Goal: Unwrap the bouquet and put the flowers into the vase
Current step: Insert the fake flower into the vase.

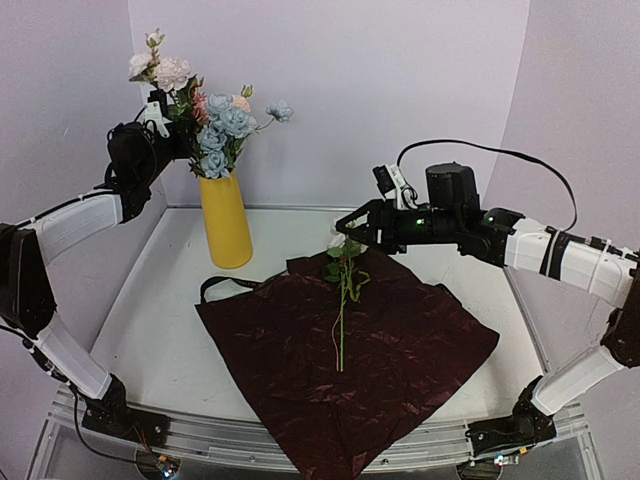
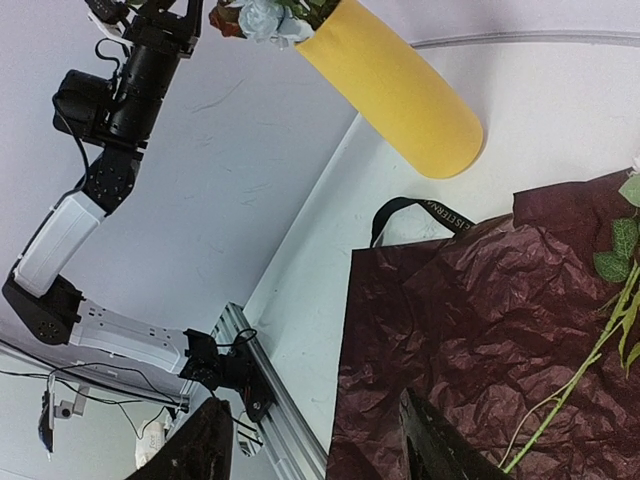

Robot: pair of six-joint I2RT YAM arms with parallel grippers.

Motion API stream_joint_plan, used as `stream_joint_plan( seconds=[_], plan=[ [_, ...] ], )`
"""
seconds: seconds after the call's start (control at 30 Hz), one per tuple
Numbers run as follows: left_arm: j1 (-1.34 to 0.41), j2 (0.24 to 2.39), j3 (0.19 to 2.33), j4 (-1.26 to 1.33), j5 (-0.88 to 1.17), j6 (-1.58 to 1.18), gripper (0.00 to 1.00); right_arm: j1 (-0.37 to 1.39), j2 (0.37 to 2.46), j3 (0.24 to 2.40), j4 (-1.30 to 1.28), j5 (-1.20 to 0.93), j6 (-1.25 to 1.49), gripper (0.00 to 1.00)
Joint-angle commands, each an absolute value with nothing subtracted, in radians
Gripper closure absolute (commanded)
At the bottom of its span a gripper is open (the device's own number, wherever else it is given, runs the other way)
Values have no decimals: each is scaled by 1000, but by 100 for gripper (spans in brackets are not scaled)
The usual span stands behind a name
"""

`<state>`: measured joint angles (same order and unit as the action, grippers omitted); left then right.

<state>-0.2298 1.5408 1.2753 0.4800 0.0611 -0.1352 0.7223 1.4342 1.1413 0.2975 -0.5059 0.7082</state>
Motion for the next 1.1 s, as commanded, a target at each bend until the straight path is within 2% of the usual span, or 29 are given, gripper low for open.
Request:
stream_joint_plan(
  seconds=[0.0, 0.23, 0.57, 0.67, 0.93, 1.07],
  plan=[
    [-227, 1485, 1264, 510, 28, -129, 74, 718, 1406, 1142, 305, -511, 721, 42],
    [-226, 1471, 1260, 474, 16, -134, 66, 718, 1417, 1145, 305, -515, 729, 42],
    [-227, 1501, 1307, 458, -19, -131, 70, 718, 1405, 1131, 305, -508, 731, 42],
    [-227, 1520, 1329, 449, -31, -135, 74, 718, 1406, 1134, 305, -506, 730, 42],
    [-228, 1531, 1325, 405, -3, -141, 98, 718, 1408, 1134, 305, -505, 726, 42],
    [-228, 1529, 1308, 386, -3, -151, 99, 718, 1408, 1131, 305, -507, 726, 42]
  ],
)
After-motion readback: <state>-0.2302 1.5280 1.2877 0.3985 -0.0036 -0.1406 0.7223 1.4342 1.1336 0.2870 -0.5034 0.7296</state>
